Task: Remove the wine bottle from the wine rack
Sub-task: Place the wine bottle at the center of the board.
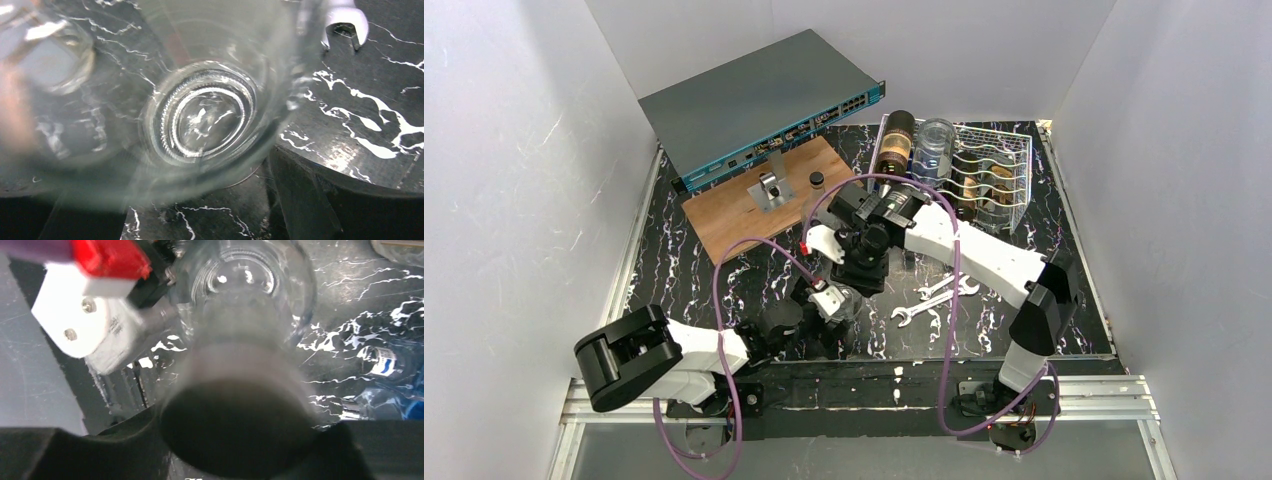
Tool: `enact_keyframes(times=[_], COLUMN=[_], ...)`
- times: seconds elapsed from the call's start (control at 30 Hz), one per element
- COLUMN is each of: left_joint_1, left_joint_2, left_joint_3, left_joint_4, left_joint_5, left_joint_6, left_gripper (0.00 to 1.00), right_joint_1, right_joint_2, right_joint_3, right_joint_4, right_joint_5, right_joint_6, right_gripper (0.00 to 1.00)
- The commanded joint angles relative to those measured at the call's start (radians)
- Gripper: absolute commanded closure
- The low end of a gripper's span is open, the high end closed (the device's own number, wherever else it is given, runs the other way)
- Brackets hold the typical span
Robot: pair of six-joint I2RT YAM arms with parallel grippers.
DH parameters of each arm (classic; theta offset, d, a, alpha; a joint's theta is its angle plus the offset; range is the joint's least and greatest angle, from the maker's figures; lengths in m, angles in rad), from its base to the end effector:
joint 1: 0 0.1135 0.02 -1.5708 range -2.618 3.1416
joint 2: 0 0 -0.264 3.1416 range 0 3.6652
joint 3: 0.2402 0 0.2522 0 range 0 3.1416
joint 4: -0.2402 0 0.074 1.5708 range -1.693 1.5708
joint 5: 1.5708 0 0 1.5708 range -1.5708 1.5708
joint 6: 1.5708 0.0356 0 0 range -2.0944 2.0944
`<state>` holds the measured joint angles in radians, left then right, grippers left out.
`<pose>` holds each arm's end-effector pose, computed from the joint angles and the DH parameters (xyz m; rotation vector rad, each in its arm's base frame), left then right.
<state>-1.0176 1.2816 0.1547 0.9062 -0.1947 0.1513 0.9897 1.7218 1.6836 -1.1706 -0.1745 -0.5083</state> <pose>0.1164 -0.1754 0.1472 0.8777 1.5823 -0.4462 0.1844 0.2921 0.3231 -1.9459 2.0269 0.3612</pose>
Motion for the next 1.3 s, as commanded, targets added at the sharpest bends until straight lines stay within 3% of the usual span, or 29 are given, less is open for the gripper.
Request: enact_keyframes(times=[0.0,0.37,0.57,0.77,0.93,1.0,1.03,1.07,1.13,1.27], left_joint_1=[-0.004,-0.003,-0.003,-0.004,-0.004,-0.004,-0.004,-0.005,-0.003,-0.004], left_joint_2=[-0.005,-0.079,-0.274,-0.546,-0.674,-0.691,-0.642,-0.612,-0.579,-0.519], left_joint_3=[-0.012,-0.044,-0.072,-0.009,0.109,0.245,0.428,0.504,0.657,0.822], left_joint_4=[-0.007,-0.008,-0.092,-0.403,-0.699,-0.915,-1.183,-1.287,-1.397,-1.507], left_joint_5=[0.014,-0.024,-0.056,-0.039,-0.018,-0.056,-0.087,-0.085,-0.088,-0.179], left_joint_6=[-0.014,-0.061,-0.188,-0.320,-0.393,-0.466,-0.514,-0.527,-0.564,-0.683], left_gripper=[0.02,0.02,0.02,0.02,0.02,0.02,0.02,0.02,0.02,0.02], right_joint_1=[0.009,0.008,-0.020,-0.136,-0.279,-0.399,-0.520,-0.583,-0.725,-0.837], right_joint_2=[0.035,0.039,-0.021,-0.095,-0.187,-0.271,-0.376,-0.432,-0.569,-0.706], right_joint_3=[0.044,0.133,0.107,0.081,-0.003,-0.118,-0.265,-0.345,-0.526,-0.733], right_joint_4=[0.015,-0.015,-0.033,-0.072,-0.062,-0.007,0.093,0.160,0.314,0.461], right_joint_5=[-0.071,-0.104,-0.129,-0.282,-0.416,-0.527,-0.651,-0.693,-0.776,-0.839], right_joint_6=[-0.008,-0.035,-0.078,-0.157,-0.212,-0.228,-0.223,-0.214,-0.146,-0.097], right_gripper=[0.48,0.32,0.28,0.27,0.25,0.25,0.23,0.21,0.13,0.02])
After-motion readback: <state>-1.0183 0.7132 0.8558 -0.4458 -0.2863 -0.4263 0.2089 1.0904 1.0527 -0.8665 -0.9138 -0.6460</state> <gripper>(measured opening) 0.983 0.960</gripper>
